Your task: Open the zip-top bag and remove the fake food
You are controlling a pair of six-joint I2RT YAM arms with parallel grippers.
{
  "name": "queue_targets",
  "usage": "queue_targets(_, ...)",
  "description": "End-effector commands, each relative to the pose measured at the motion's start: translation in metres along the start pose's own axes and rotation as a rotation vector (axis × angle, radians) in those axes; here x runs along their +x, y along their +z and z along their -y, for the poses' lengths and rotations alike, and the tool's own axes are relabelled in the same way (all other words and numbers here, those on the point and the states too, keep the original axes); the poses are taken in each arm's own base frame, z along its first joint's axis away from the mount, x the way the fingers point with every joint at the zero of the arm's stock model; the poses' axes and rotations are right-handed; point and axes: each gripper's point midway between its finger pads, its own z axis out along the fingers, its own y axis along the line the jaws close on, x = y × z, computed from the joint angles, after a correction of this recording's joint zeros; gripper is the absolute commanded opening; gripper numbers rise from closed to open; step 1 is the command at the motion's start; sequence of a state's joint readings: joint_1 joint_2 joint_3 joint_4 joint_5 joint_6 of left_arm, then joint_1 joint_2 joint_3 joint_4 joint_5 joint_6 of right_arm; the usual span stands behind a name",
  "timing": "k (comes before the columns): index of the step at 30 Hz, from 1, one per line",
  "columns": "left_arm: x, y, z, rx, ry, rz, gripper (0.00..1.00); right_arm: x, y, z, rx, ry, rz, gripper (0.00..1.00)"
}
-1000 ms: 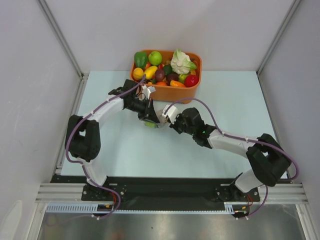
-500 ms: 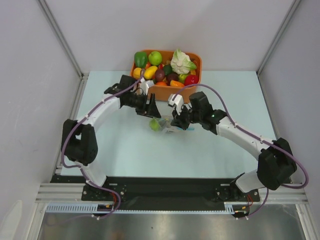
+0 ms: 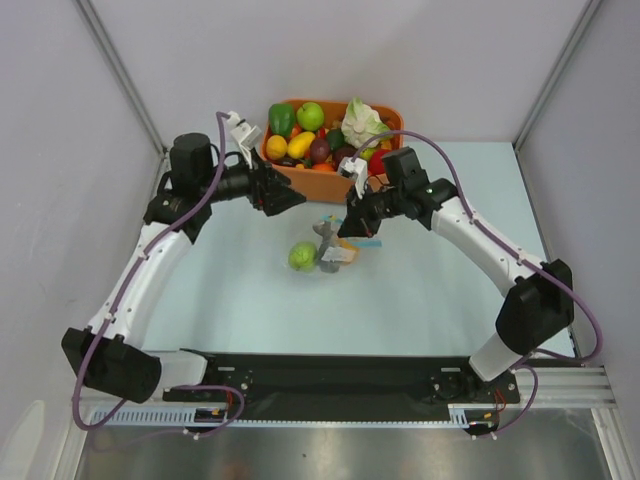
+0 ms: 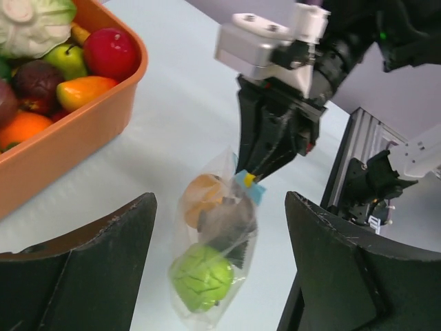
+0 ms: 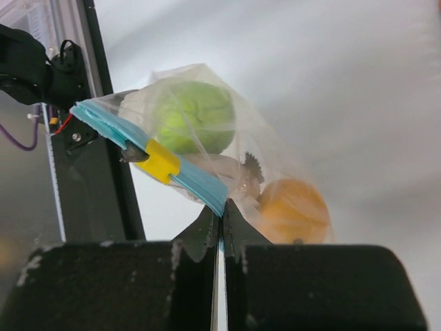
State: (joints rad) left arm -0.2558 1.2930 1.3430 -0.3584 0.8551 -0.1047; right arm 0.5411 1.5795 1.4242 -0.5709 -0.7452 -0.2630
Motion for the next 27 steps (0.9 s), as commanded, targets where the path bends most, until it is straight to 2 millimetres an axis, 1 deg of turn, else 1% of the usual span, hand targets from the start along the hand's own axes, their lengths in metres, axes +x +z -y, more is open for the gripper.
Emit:
queue_targets(1,-0.003,0.004,0.019,0.071,0.029,0.024,0.82,-0.011,-0.009,-0.019,-0.097,0.055,-0.003,0.00)
queue_targets(2,-0.003,0.007,0.024,0.084,0.037,0.025,0.82,-0.011,-0.008,-0.019,-0.102,0.059,-0.004,0.00)
queue_targets(3,0.000,0.009,0.024,0.082,0.036,0.020,0.82,-0.011,-0.008,-0.018,-0.103,0.065,-0.007,0.00)
queue_targets(9,0.032,0.030,0.015,0.050,0.045,-0.077,0.82,-0.012,-0.006,-0.020,-0.118,0.109,-0.025,0.00)
queue_targets(14,0.050,0.043,0.012,0.067,0.029,-0.123,0.82,-0.017,-0.008,-0.020,-0.110,0.114,-0.009,0.00)
queue_targets(17,0.056,0.046,0.011,0.076,0.023,-0.145,0.82,-0.019,-0.008,-0.021,-0.117,0.121,-0.002,0.00)
queue_targets(20,0.060,0.047,0.015,0.110,0.011,-0.159,0.82,-0.020,-0.008,-0.021,-0.118,0.130,0.002,0.00)
queue_targets(22,0.066,0.048,0.018,0.135,-0.003,-0.173,0.82,-0.021,-0.007,-0.020,-0.119,0.129,0.008,0.00)
queue_targets(26,0.081,0.052,0.020,0.163,-0.036,-0.212,0.77,-0.024,-0.006,-0.018,-0.123,0.135,0.017,0.00)
queue_targets(27,0.084,0.053,0.019,0.165,-0.043,-0.219,0.72,-0.025,-0.006,-0.019,-0.124,0.140,0.019,0.00)
